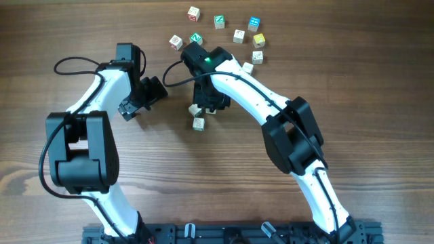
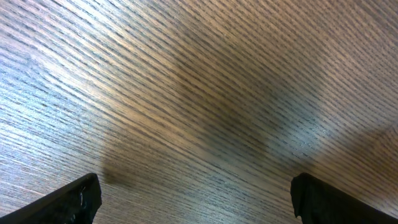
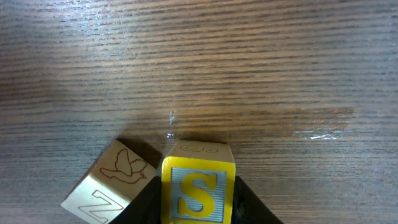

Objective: Form a circle
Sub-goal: 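Carry the S block toward the front beside the placed blocks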

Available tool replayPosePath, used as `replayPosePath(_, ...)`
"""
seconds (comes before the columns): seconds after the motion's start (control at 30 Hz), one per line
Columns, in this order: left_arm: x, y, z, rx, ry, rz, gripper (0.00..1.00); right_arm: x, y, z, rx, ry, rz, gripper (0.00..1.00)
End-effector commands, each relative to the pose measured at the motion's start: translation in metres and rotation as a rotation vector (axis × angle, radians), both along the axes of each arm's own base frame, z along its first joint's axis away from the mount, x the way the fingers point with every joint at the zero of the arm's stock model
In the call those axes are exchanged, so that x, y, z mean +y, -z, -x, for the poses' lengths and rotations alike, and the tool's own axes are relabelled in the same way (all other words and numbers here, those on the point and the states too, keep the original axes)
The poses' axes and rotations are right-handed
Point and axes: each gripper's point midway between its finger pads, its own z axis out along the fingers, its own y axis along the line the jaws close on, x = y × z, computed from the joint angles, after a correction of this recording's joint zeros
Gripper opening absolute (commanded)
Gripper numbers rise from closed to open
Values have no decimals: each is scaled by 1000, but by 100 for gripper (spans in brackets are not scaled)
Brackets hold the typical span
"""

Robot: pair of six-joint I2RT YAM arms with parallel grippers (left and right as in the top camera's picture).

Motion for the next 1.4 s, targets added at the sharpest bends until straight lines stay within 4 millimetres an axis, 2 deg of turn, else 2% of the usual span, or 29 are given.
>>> replayPosePath(0.0, 3, 6, 3, 15, -10, -9, 100, -12, 5, -5, -32, 31, 61, 34)
replayPosePath(0.13, 3, 6, 3, 15, -10, -9, 100, -12, 5, -6, -34, 30, 61, 45)
replayPosePath(0.2, 3, 6, 3, 15, -10, -9, 100, -11, 5, -7, -38, 31, 56, 46)
replayPosePath(0.33, 3, 6, 3, 15, -10, -9, 100, -10, 4, -16, -83, 34, 58, 57)
replayPosePath(0.47, 3, 6, 3, 15, -10, -9, 100, -25, 3, -35, -139, 68, 91, 61)
replayPosePath(0.53, 3, 6, 3, 15, -10, -9, 100, -41, 3, -46, -126, 117, 79, 60)
replayPosePath(0.6, 3, 6, 3, 15, -10, -9, 100, -55, 4, -46, -67, 152, 53, 55)
replayPosePath(0.63, 3, 6, 3, 15, -10, -9, 100, -67, 5, -39, -5, 166, 54, 53)
replayPosePath(0.7, 3, 6, 3, 15, -10, -9, 100, -83, 5, -22, 90, 127, 77, 30)
replayPosePath(0.77, 3, 6, 3, 15, -10, -9, 100, -91, 6, -3, 170, 83, 100, 4)
replayPosePath(0.87, 3, 6, 3, 15, -10, -9, 100, -85, 13, 26, 285, -45, 54, 4)
replayPosePath(0.93, 3, 6, 3, 15, -10, -9, 100, -89, -1, 32, 298, -35, 66, 4)
replayPosePath(1.0, 3, 6, 3, 15, -10, -9, 100, -86, -28, 28, 239, -40, 33, 4)
replayPosePath(1.07, 3, 6, 3, 15, -10, -9, 100, -89, -63, 20, 133, -42, 24, 4)
replayPosePath(1.1, 3, 6, 3, 15, -10, -9, 100, -95, -89, 13, 33, -43, 48, 4)
replayPosePath(1.2, 3, 6, 3, 15, -10, -9, 100, -97, -121, 9, -74, -45, 45, 4)
replayPosePath(1.27, 3, 6, 3, 15, -10, -9, 100, -91, -119, 5, -103, -52, 41, 5)
replayPosePath(1.37, 3, 6, 3, 15, -10, -9, 100, -78, -90, 0, -114, -60, -1, 4)
